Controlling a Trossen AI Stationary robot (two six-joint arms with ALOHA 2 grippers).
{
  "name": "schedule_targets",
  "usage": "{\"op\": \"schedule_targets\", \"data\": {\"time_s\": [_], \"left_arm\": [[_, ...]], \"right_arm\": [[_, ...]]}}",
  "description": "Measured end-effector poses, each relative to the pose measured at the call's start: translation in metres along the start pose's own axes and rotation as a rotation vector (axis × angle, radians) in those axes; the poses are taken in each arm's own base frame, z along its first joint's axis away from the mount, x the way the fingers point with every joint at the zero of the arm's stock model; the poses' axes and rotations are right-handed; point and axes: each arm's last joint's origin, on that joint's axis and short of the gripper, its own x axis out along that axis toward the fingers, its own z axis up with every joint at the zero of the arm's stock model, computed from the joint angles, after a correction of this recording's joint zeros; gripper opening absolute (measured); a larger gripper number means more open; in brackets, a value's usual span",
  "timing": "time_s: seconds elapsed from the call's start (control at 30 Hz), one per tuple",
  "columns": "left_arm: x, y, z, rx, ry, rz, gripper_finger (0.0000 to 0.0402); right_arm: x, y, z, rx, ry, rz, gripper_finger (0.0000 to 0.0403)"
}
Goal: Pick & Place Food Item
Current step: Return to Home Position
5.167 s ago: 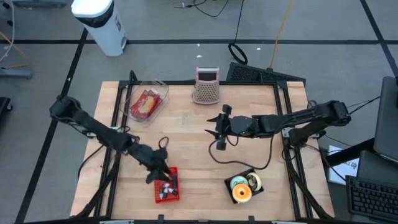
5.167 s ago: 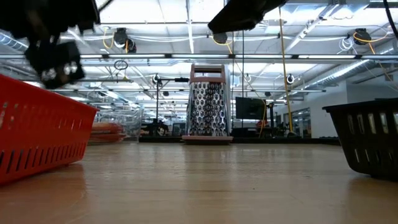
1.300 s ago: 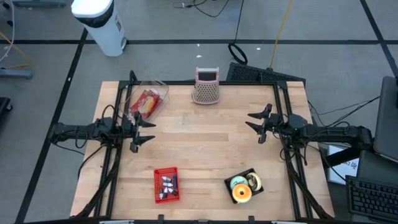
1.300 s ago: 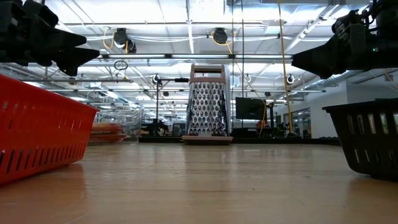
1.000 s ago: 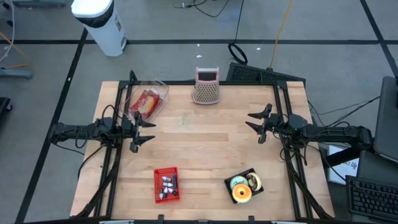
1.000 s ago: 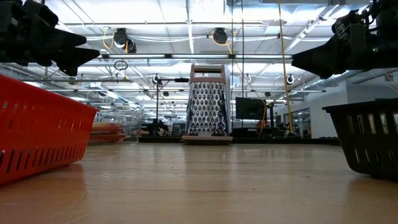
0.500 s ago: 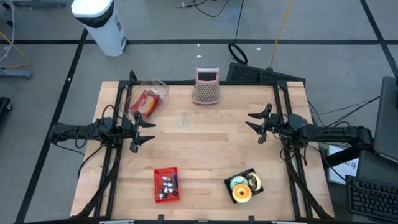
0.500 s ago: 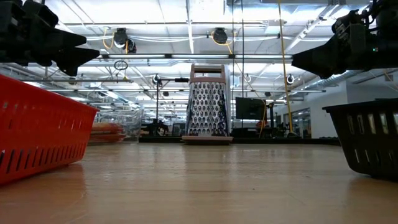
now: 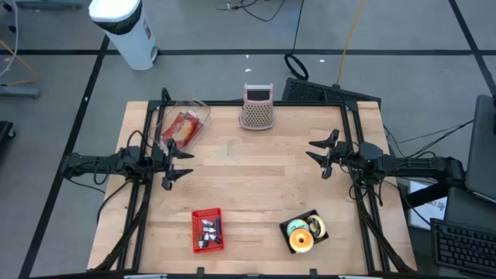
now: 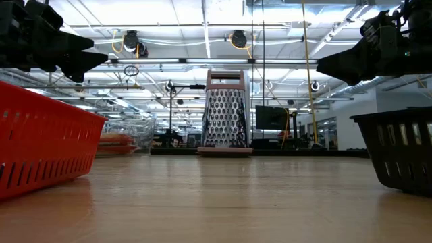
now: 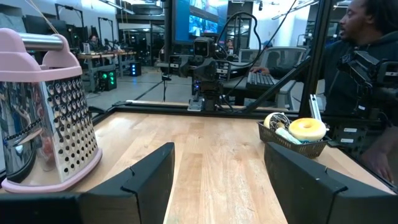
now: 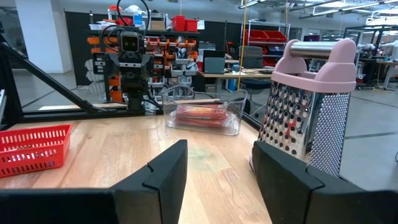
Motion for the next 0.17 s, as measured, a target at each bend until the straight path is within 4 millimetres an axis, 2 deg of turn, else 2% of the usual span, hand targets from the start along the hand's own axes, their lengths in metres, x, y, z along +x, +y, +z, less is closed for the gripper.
{"op": "schedule_targets", "data": {"time_s": [0.17], "left_arm": [[0.0,0.0,0.0,0.0,0.0,0.0,0.0251]], "right_arm": [[0.0,0.0,0.0,0.0,0.0,0.0,0.0173]]}}
